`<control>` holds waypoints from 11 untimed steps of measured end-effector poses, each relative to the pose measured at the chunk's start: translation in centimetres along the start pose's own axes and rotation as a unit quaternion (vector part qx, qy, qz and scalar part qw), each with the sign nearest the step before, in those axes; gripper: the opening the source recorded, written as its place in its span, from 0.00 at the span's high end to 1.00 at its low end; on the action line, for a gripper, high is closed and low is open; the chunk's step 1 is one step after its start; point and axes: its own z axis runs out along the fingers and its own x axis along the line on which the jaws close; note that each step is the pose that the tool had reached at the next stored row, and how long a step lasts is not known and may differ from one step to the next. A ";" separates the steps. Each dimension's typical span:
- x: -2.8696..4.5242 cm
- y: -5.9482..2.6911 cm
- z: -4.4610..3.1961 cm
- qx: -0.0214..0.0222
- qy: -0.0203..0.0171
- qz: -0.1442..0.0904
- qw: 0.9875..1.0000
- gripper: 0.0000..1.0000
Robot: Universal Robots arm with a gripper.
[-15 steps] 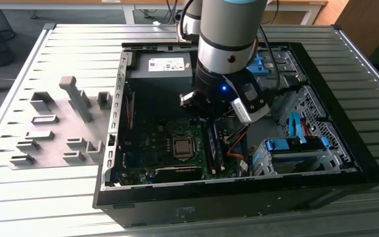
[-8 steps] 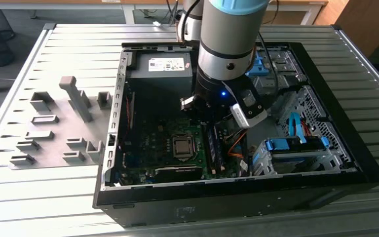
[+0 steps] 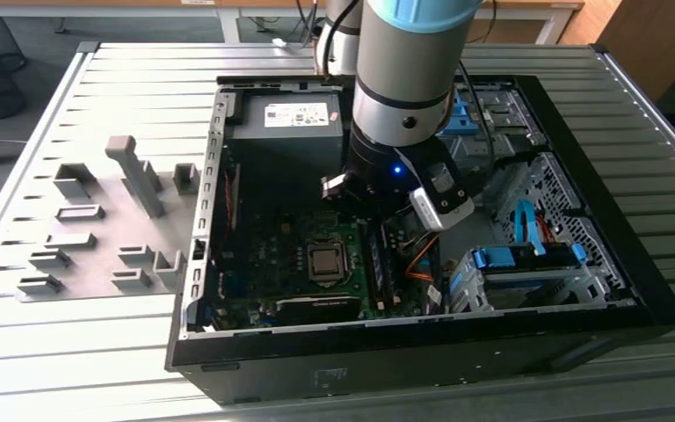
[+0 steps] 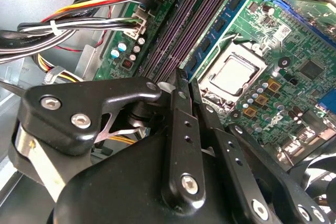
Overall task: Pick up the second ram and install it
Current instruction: 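Insert the second ram into the second slot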
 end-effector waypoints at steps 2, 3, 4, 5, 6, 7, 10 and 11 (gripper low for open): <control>0.00 0.00 0.00 0.000 0.000 0.000 1.000 0.86; 0.00 0.00 0.00 0.000 0.000 0.000 1.000 0.86; 0.00 0.00 0.01 0.000 0.000 0.000 1.000 0.86; 0.00 0.00 0.01 0.000 0.000 0.000 1.000 0.86; 0.00 0.00 0.01 0.000 0.000 0.000 1.000 0.86; 0.00 0.00 0.01 0.000 0.000 0.000 1.000 0.86; -0.10 0.00 0.06 0.000 0.000 0.000 1.000 0.86; -0.25 0.00 0.13 0.000 0.000 0.000 1.000 0.86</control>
